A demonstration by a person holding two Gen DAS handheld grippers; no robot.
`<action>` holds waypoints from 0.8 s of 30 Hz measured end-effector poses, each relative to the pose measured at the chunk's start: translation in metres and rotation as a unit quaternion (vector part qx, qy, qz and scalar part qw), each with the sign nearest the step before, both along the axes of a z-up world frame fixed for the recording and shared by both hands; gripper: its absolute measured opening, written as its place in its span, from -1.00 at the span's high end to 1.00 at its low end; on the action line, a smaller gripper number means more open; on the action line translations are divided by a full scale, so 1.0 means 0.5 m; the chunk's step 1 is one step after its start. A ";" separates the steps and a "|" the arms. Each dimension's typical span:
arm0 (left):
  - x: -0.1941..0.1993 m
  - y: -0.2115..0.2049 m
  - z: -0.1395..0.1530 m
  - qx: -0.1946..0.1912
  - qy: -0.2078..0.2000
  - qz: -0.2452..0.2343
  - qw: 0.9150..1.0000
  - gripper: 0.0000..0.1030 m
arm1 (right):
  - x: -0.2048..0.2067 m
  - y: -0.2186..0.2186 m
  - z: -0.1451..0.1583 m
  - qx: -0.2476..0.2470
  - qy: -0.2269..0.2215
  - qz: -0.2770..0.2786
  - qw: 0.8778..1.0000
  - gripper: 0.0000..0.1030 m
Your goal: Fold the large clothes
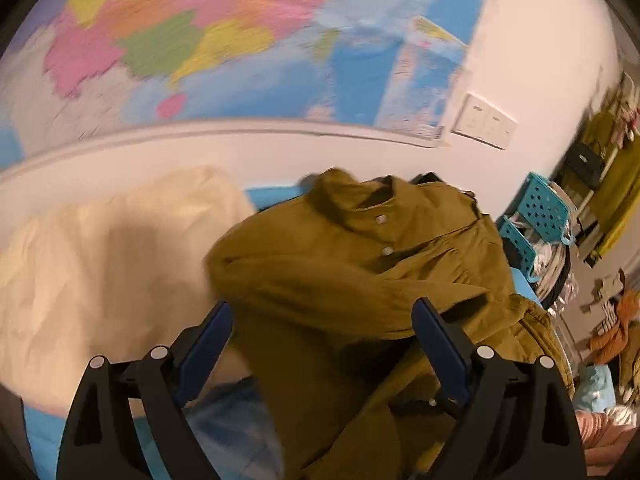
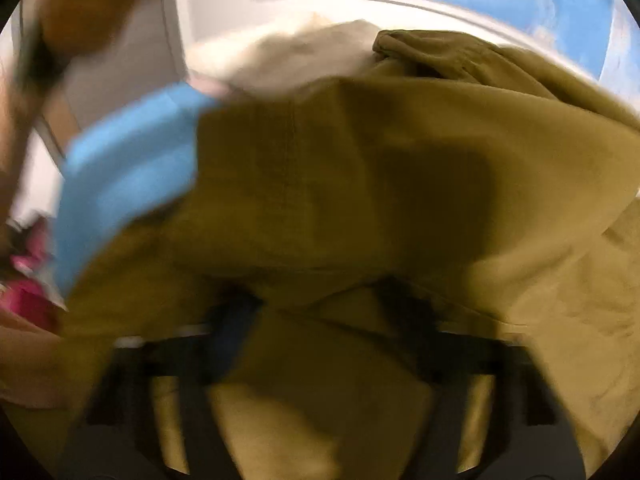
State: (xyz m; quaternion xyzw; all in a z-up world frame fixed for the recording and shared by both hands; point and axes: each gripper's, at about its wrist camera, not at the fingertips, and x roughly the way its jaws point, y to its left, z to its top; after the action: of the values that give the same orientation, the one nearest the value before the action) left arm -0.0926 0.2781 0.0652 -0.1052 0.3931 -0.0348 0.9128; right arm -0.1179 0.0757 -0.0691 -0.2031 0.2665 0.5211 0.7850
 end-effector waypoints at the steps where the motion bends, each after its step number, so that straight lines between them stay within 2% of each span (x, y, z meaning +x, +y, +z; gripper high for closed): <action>1: -0.007 0.011 -0.009 0.001 0.002 0.004 1.000 -0.71 | 0.012 -0.018 0.014 0.018 0.029 0.006 0.999 0.89; 3: -0.015 0.021 -0.021 0.008 0.005 0.002 1.000 -0.71 | 0.043 -0.076 0.052 0.082 0.093 0.014 0.992 0.91; 4: -0.016 0.022 -0.029 0.015 0.007 -0.001 1.000 -0.70 | 0.052 -0.106 0.067 0.105 0.108 0.012 0.988 0.91; 7: -0.010 0.006 -0.047 0.026 0.014 -0.020 0.999 -0.70 | 0.112 -0.246 0.131 0.214 0.162 -0.011 0.963 0.91; 9: 0.005 -0.013 -0.063 0.035 0.018 -0.031 0.999 -0.69 | 0.153 -0.321 0.145 0.259 0.186 -0.045 0.947 0.90; 11: 0.028 -0.038 -0.078 0.053 0.021 -0.032 0.998 -0.69 | 0.192 -0.382 0.138 0.284 0.205 -0.085 0.933 0.89; 12: 0.042 -0.049 -0.086 0.061 0.024 -0.030 0.997 -0.69 | 0.224 -0.416 0.119 0.299 0.235 -0.108 0.919 0.83; 13: 0.058 -0.061 -0.095 0.068 0.028 -0.029 0.997 -0.69 | 0.244 -0.432 0.105 0.301 0.250 -0.122 0.912 0.75; 14: 0.066 -0.066 -0.102 0.073 0.031 -0.027 0.996 -0.69 | 0.274 -0.464 0.074 0.301 0.274 -0.163 0.899 0.72; 16: 0.095 -0.076 -0.124 0.100 0.039 -0.013 0.994 -0.66 | 0.306 -0.495 0.026 0.286 0.299 -0.216 0.885 0.45; 17: 0.104 -0.075 -0.132 0.102 0.044 -0.009 0.994 -0.65 | 0.314 -0.513 0.007 0.273 0.300 -0.245 0.880 0.19; 19: 0.123 -0.064 -0.146 0.103 0.053 0.007 0.993 -0.65 | 0.325 -0.542 -0.018 0.276 0.317 -0.247 0.873 0.21; 20: 0.129 -0.058 -0.148 0.101 0.055 0.015 0.993 -0.64 | 0.328 -0.552 -0.024 0.276 0.321 -0.251 0.870 0.07; 21: 0.136 -0.048 -0.147 0.094 0.055 0.022 0.994 -0.64 | 0.325 -0.564 -0.024 0.270 0.309 -0.269 0.871 -0.16; 22: 0.142 -0.039 -0.145 0.080 0.056 0.027 0.995 -0.62 | 0.318 -0.573 -0.020 0.275 0.299 -0.274 0.871 -0.29; 23: 0.148 -0.025 -0.142 0.057 0.056 0.034 0.996 -0.61 | 0.323 -0.585 -0.014 0.283 0.295 -0.277 0.870 -0.64; 24: 0.154 -0.012 -0.139 0.039 0.058 0.044 0.997 -0.56 | 0.327 -0.595 -0.012 0.293 0.292 -0.281 0.866 -0.73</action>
State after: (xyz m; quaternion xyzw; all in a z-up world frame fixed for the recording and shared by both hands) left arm -0.0157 0.2720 -0.0040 -0.0882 0.4415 0.0268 0.8925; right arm 0.0456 -0.2220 -0.0749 0.2808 0.3646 0.3677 0.8081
